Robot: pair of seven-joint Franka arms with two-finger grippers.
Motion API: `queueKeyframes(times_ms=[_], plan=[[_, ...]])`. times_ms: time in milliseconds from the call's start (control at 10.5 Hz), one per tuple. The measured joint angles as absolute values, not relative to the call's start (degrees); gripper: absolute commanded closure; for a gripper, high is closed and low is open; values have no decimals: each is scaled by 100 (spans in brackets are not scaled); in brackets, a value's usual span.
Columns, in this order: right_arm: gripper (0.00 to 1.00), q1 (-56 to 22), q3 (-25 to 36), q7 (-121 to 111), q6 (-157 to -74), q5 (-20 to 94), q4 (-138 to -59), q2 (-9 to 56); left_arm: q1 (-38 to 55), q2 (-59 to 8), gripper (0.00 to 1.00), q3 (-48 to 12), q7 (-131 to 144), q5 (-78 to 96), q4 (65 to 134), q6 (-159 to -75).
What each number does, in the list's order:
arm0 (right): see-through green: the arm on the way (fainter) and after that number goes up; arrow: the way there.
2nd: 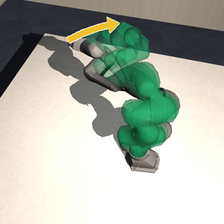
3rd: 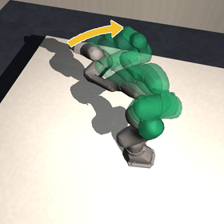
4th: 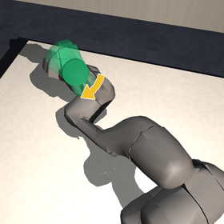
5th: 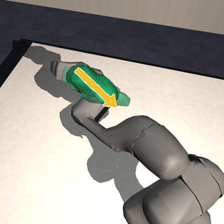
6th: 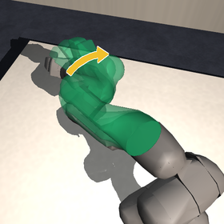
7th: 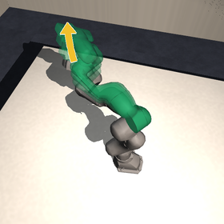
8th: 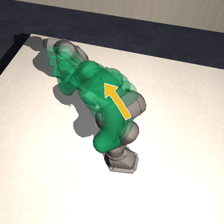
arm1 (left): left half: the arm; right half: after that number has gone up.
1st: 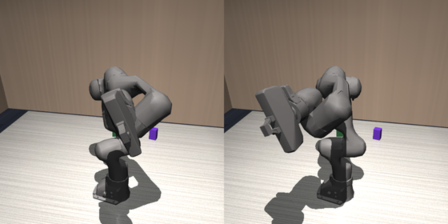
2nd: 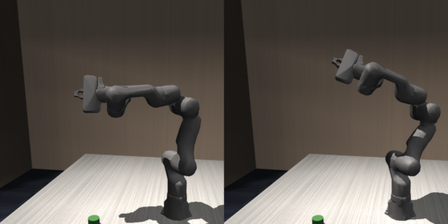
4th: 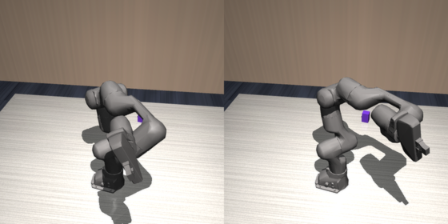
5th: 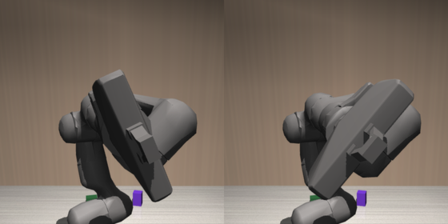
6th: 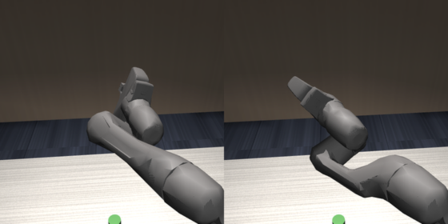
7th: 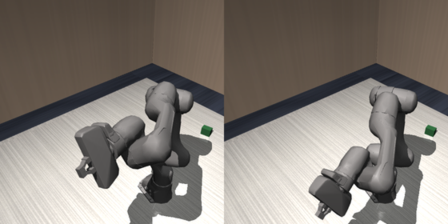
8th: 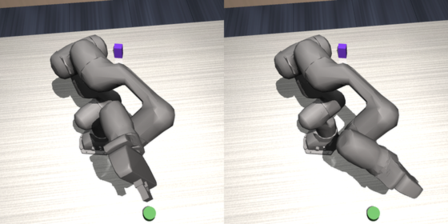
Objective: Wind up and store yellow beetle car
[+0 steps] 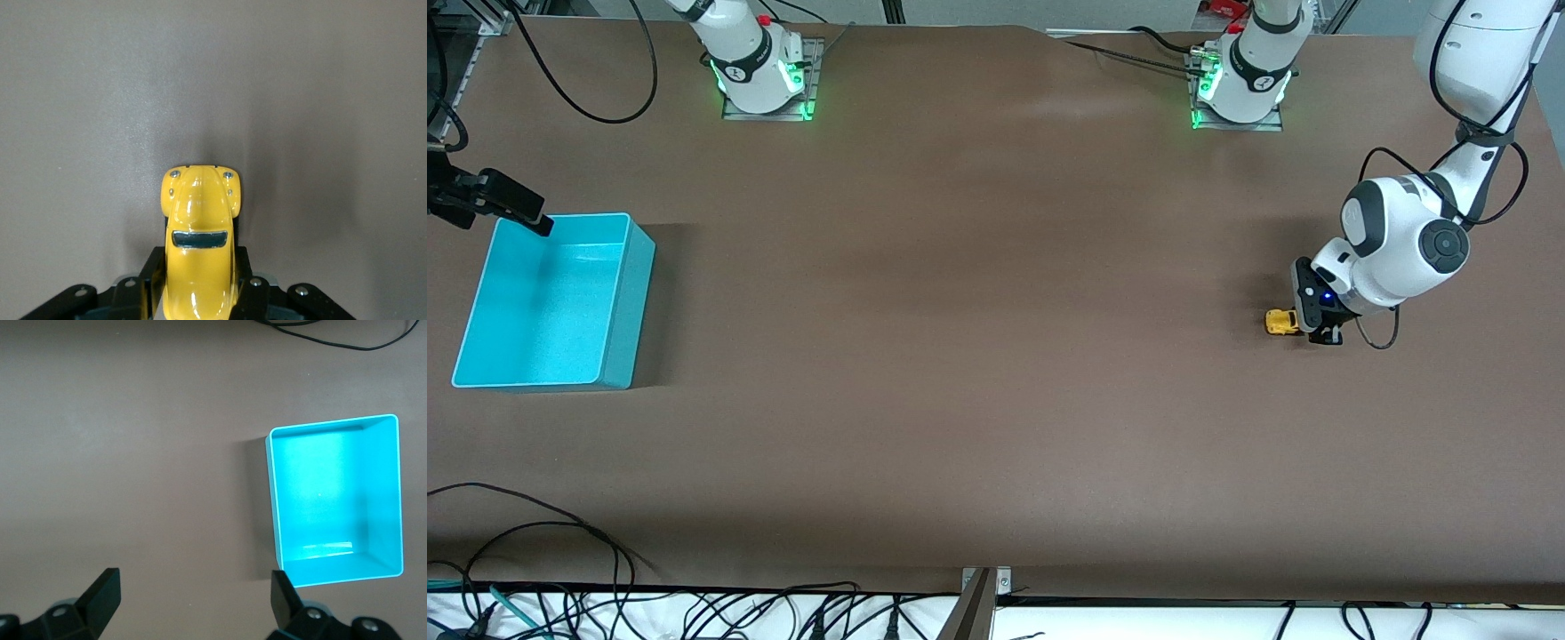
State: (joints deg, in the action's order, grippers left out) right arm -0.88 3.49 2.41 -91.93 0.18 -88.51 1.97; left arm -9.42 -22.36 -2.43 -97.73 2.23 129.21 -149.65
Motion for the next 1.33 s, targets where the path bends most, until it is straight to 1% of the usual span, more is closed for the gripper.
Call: queueKeyframes(times_ms=[762,1333], plan=[[0,-88,348,241,-9193,18,-8851,197,-1361,-2285,100,-200,-10067,235,12854,-14968],[0,-88,348,241,-9193,18,-8851,197,-1492,-2372,100,223,-10902,267,12709,-14969]])
